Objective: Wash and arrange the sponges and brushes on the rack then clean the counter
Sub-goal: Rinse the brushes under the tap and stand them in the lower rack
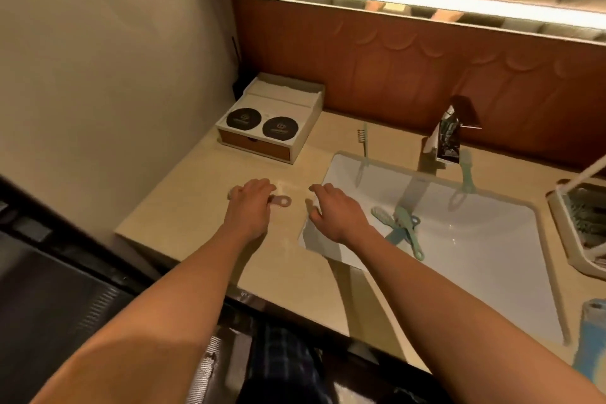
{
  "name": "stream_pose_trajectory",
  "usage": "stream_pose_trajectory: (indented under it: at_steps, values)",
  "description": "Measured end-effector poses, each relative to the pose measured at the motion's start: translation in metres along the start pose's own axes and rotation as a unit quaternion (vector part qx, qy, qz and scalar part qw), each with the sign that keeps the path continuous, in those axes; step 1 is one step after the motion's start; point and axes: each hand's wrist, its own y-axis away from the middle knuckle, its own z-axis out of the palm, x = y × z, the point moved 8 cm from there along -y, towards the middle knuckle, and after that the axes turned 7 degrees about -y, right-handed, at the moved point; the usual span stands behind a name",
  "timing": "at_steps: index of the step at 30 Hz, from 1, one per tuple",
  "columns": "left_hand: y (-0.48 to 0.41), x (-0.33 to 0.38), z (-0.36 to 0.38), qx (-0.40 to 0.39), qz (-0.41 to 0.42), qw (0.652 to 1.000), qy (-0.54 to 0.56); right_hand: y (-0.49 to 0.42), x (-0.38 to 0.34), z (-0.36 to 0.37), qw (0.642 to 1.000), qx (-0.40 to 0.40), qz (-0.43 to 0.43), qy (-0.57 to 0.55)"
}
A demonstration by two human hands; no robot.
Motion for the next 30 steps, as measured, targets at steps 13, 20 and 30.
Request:
stream_pose_trajectory:
  at_steps: [13,20,30]
  values:
    - [-0.013,-0.05,0.017,0.004,-0.017,0.997,0.078,-0.046,0.001,0.016,1.0,0.013,0.003,0.017]
    - [-0.041,0.007,0.017,0.036,0.058,0.998,0.0,-0.066,0.027,0.002,0.998,0.056,0.025,0.035]
    - [-0.078,0.051,0.03,0.034,0.047,0.998,0.035,-0.104,0.104,-0.03,0.988,0.084,0.123,0.046]
